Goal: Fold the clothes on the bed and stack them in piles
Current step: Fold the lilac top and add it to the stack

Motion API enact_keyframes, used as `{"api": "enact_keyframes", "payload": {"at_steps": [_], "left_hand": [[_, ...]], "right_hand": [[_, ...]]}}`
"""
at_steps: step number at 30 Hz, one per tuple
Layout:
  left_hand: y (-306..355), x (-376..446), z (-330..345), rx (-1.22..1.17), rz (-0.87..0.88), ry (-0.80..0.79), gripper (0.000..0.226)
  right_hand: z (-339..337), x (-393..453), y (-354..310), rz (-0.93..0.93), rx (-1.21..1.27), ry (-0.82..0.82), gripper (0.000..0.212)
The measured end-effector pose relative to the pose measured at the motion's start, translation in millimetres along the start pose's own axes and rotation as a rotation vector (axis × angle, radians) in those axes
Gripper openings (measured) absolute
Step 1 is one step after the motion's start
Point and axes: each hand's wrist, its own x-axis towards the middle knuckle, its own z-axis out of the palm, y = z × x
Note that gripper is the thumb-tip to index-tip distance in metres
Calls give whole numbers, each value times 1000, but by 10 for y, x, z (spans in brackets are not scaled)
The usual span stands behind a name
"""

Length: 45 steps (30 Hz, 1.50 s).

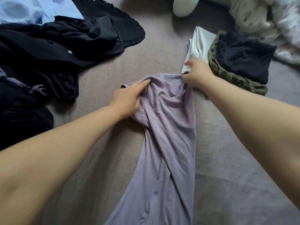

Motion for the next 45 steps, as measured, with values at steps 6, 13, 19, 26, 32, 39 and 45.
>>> {"api": "enact_keyframes", "payload": {"at_steps": [6, 13, 19, 26, 32, 39, 45], "left_hand": [[144, -189, -70, 82, 584, 294, 57], [175, -333, -150, 36, 464, 361, 70], [240, -73, -90, -72, -86, 101, 48], [42, 151, 154, 73, -113, -139, 35], [90, 393, 14, -9, -198, 124, 31], [35, 444, 245, -267, -290, 152, 37], [327, -434, 340, -194, -345, 505, 31]], "right_hand": [[228, -536, -176, -535, 107, -464, 71], [-158, -723, 512, -337, -202, -613, 33], [-436, -505, 575, -223, -237, -452, 70], [-57, -283, 563, -371, -790, 2, 52], [38, -307, 649, -237, -246, 359, 27], [157, -216, 538, -5, -232, 265, 27], [480, -913, 447, -303, -9, 531, 35]]}}
